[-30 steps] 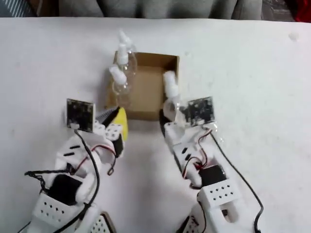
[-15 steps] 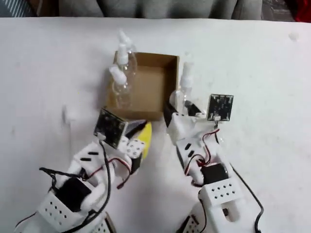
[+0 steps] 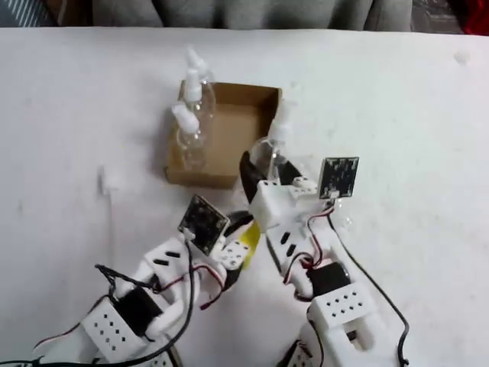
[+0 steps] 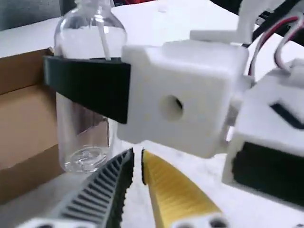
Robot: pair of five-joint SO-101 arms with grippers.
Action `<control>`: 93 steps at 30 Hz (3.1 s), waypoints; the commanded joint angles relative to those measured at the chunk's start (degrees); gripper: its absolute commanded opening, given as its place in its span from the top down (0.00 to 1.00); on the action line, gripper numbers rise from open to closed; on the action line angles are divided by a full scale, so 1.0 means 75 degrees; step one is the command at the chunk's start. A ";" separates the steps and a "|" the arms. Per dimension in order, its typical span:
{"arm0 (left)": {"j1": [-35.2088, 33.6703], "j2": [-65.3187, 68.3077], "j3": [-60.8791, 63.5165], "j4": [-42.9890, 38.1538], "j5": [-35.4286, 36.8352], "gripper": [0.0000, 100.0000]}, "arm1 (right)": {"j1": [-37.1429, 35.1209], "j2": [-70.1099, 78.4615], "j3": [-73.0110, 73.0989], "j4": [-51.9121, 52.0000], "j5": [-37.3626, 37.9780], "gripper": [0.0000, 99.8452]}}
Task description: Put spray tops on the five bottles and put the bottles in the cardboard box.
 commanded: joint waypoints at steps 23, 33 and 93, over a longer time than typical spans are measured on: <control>0.0123 0.0088 0.0141 -0.0094 -0.0762 0.98 | -0.0990 -0.4155 -0.0094 0.4144 0.1582 0.98; 0.0111 0.0088 0.0152 -0.0117 -0.0774 0.98 | -0.0990 -0.4484 -0.0129 0.4706 0.1993 0.98; -0.6336 0.0064 0.1512 -0.0434 -0.1864 0.98 | 0.0615 0.4448 -0.4712 0.0393 0.2696 0.98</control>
